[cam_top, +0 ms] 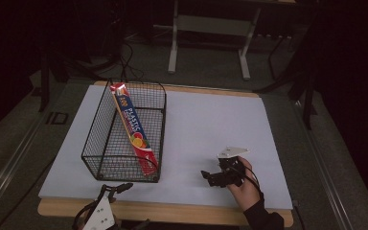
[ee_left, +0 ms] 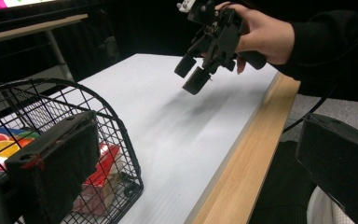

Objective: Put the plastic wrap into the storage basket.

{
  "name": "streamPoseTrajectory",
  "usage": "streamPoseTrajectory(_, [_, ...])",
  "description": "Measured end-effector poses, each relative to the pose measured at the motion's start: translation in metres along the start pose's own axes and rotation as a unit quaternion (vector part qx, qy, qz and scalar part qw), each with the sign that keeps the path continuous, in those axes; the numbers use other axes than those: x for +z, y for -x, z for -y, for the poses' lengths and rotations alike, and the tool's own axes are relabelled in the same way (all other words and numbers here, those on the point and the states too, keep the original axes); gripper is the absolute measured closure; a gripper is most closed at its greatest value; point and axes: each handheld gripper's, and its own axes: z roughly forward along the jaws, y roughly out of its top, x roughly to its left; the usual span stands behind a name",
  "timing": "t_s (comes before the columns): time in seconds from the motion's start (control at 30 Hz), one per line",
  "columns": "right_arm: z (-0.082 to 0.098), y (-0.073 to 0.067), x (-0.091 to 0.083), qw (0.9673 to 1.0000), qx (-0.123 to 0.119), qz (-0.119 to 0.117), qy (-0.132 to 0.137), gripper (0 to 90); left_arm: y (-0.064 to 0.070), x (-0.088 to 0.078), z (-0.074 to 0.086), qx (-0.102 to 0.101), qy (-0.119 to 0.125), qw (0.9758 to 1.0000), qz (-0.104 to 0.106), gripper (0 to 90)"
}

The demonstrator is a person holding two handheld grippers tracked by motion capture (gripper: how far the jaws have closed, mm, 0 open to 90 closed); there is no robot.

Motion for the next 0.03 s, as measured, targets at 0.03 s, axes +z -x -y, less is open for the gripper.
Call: streamPoseTrajectory(0.03, [-0.0001,0.0001,0.0,1.0,-0.003,0.002,0.0,13.4,-0.0001,0.0001,0.0001,0.0,0.0,1.0,0.0,0.1])
